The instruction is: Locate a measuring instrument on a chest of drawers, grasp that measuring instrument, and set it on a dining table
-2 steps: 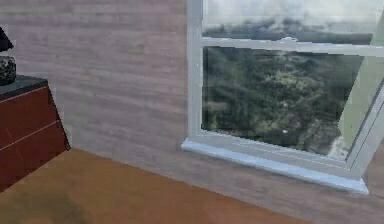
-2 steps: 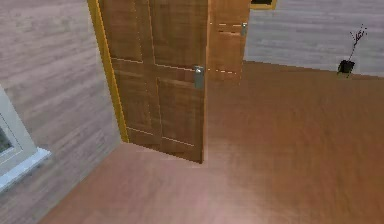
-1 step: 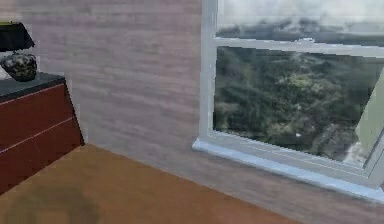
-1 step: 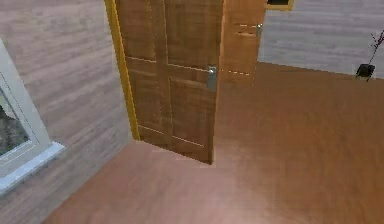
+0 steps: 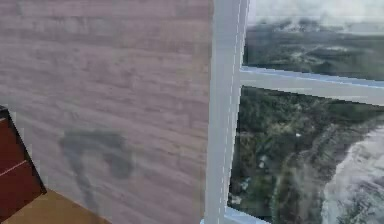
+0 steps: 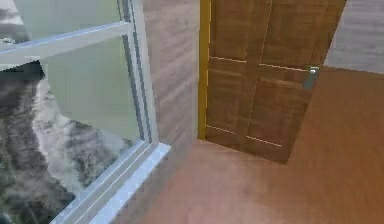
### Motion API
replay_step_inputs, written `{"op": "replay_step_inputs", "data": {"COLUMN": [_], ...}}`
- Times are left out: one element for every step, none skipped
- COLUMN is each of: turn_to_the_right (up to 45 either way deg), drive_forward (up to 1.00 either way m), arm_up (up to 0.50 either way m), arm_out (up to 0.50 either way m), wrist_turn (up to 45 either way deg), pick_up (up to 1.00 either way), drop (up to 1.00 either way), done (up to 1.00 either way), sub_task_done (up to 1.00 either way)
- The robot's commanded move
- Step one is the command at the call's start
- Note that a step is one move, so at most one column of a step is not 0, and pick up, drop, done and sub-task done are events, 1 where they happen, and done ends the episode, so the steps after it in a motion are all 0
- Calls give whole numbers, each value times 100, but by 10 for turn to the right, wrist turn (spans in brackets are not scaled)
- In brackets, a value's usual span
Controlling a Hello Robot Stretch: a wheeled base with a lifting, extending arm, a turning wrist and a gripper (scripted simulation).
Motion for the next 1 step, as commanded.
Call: {"op": "replay_step_inputs", "data": {"turn_to_the_right": [-450], "drive_forward": [0], "arm_up": [0], "arm_out": [0], "wrist_turn": [0], "pick_up": [0], "drop": [0], "done": [0], "sub_task_done": [0]}}
